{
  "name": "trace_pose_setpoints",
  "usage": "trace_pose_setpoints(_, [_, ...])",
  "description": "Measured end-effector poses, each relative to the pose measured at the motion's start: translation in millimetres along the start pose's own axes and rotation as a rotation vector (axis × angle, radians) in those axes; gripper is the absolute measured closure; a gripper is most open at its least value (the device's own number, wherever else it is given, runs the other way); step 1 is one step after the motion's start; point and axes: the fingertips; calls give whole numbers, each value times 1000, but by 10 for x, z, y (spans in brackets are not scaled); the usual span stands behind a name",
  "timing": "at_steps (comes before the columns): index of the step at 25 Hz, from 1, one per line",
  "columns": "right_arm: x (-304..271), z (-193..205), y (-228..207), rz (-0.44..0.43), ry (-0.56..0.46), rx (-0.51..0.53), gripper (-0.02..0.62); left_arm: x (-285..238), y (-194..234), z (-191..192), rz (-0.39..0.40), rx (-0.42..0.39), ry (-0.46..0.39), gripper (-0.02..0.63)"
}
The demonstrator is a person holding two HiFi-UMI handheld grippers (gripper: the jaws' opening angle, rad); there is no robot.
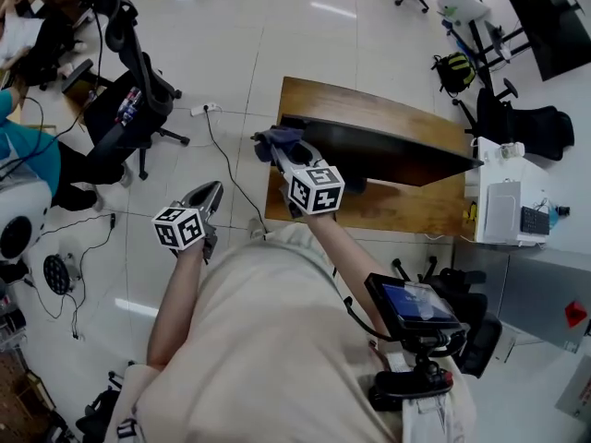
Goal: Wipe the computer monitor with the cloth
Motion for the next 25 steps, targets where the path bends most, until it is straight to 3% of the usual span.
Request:
trace_pose_setpoints(14, [85, -379, 187, -22, -50, 69, 477, -96, -53, -168, 13, -15, -14, 607])
trace_pose_setpoints(25, [405, -523, -116, -52, -49, 61, 477, -490, -537, -255, 25, -43, 6, 607])
Point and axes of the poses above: the fingertips, and each gripper's own axes: x backward along the fingers, y to its left, z out of its underside, and after that the axes turned 13 degrees about -x, right-handed
